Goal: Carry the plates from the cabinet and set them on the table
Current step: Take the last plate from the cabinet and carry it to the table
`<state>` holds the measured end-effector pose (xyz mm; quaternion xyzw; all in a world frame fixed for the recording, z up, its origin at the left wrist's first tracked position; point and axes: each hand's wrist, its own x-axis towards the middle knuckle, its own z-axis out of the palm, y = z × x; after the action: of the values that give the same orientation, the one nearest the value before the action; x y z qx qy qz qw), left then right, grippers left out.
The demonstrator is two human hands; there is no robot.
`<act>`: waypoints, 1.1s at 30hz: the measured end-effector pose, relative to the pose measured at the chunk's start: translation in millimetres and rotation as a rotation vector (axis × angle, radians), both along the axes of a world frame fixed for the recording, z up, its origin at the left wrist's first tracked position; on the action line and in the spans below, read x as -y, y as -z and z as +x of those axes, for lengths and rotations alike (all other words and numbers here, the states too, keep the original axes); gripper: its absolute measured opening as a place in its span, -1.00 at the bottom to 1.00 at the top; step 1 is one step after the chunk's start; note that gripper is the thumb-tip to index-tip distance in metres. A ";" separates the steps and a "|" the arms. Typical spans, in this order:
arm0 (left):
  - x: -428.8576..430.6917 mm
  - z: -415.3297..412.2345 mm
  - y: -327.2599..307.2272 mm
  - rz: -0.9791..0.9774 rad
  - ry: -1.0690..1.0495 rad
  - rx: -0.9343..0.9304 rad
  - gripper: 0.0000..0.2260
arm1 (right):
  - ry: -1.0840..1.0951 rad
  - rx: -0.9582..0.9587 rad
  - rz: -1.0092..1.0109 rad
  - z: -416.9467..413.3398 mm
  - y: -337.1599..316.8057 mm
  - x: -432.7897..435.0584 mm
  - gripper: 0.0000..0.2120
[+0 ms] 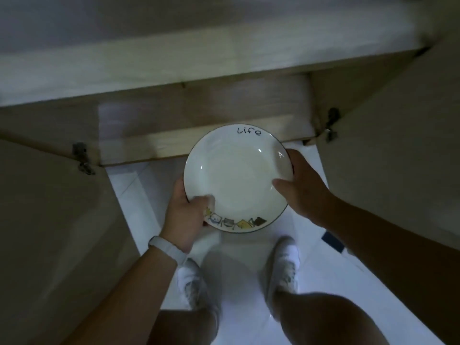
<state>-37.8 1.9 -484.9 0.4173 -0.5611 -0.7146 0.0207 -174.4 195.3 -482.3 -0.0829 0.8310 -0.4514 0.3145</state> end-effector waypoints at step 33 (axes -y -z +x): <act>-76.1 -47.5 -497.6 -0.139 0.281 -0.241 -0.69 | 0.368 -0.173 -0.081 47.5 -516.0 -111.1 -0.53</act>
<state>-85.3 78.0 12.8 0.2437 -0.6553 -0.7148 0.0166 -126.9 306.4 33.8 0.0193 0.8373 -0.5253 0.1507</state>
